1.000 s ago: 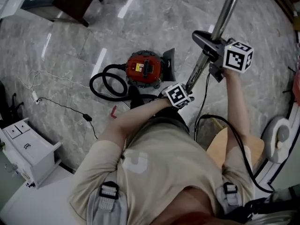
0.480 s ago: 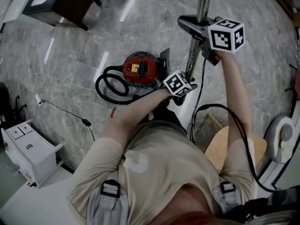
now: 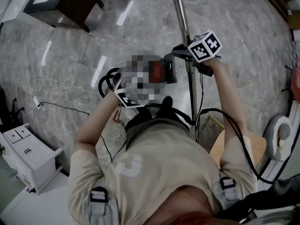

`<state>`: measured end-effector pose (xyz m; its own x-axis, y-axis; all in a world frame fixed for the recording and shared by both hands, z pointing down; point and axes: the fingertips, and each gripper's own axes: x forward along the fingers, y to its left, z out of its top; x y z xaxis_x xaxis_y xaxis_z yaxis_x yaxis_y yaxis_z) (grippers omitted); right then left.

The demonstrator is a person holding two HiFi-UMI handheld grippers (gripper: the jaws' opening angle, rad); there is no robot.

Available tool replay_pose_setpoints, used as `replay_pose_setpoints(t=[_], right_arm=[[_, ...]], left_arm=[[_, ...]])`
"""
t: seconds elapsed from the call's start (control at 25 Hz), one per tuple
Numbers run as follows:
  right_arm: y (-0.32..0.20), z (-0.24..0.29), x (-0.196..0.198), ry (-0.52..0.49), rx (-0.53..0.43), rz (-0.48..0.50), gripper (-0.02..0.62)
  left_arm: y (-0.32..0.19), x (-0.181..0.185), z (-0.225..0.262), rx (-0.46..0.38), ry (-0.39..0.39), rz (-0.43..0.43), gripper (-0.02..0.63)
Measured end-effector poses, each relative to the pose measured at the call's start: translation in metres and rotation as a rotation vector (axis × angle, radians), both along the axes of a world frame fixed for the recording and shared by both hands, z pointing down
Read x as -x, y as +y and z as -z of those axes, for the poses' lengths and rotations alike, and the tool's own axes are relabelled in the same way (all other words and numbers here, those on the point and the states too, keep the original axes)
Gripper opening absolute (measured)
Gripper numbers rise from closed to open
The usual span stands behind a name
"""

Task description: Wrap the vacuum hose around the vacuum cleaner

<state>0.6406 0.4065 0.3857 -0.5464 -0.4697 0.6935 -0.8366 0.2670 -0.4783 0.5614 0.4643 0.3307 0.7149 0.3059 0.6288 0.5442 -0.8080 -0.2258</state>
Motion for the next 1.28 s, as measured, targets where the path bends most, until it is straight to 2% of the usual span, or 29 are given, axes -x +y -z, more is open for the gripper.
replay_pose_setpoints(t=[0.04, 0.08, 0.12, 0.16, 0.24, 0.32, 0.4, 0.52, 0.6, 0.68, 0.8, 0.84, 0.88, 0.92, 1.12, 1.2, 1.28], right_arm=[[-0.001, -0.011, 0.016, -0.01, 0.035, 0.025, 0.051], [-0.002, -0.021, 0.032, -0.02, 0.063, 0.053, 0.051], [-0.004, -0.029, 0.047, -0.026, 0.086, 0.081, 0.051], [-0.008, -0.035, 0.061, -0.025, 0.102, 0.108, 0.051], [-0.016, -0.046, 0.088, 0.002, 0.118, 0.158, 0.051], [-0.019, -0.051, 0.12, 0.036, 0.12, 0.218, 0.051], [-0.017, -0.053, 0.153, 0.059, 0.119, 0.297, 0.052], [-0.014, -0.061, 0.18, 0.111, 0.134, 0.373, 0.052], [-0.011, -0.072, 0.183, 0.154, 0.17, 0.379, 0.052], [-0.009, -0.081, 0.183, 0.173, 0.2, 0.368, 0.054], [-0.011, -0.09, 0.187, 0.168, 0.212, 0.345, 0.052], [-0.01, -0.093, 0.189, 0.164, 0.211, 0.346, 0.052], [-0.009, -0.095, 0.191, 0.159, 0.207, 0.355, 0.052], [-0.008, -0.098, 0.193, 0.154, 0.201, 0.371, 0.052], [-0.01, -0.109, 0.184, 0.154, 0.167, 0.454, 0.052], [-0.011, -0.11, 0.182, 0.155, 0.16, 0.457, 0.052], [-0.011, -0.112, 0.179, 0.181, 0.16, 0.438, 0.052]], left_arm=[[-0.022, -0.008, 0.036, -0.097, 0.101, 0.015, 0.336], [-0.043, -0.015, 0.063, -0.215, 0.164, 0.005, 0.336], [-0.063, -0.02, 0.076, -0.349, 0.185, -0.029, 0.337], [-0.083, -0.024, 0.077, -0.485, 0.164, -0.08, 0.337], [-0.113, -0.025, 0.053, -0.713, 0.054, -0.216, 0.337], [-0.125, -0.012, 0.018, -0.859, -0.065, -0.361, 0.337], [-0.129, 0.008, -0.016, -0.953, -0.164, -0.476, 0.337], [-0.142, 0.032, -0.053, -1.043, -0.336, -0.563, 0.337], [-0.153, 0.048, -0.074, -1.1, -0.471, -0.588, 0.337], [-0.168, 0.053, -0.091, -1.188, -0.551, -0.593, 0.336], [-0.181, 0.049, -0.106, -1.278, -0.559, -0.575, 0.312], [-0.181, 0.046, -0.108, -1.289, -0.546, -0.574, 0.24], [-0.18, 0.045, -0.11, -1.294, -0.54, -0.577, 0.14], [-0.179, 0.047, -0.112, -1.288, -0.551, -0.582, 0.009], [-0.182, 0.053, -0.125, -1.209, -0.663, -0.565, 0.008], [-0.183, 0.051, -0.124, -1.209, -0.668, -0.556, 0.006], [-0.182, 0.046, -0.122, -1.239, -0.629, -0.543, 0.006]])
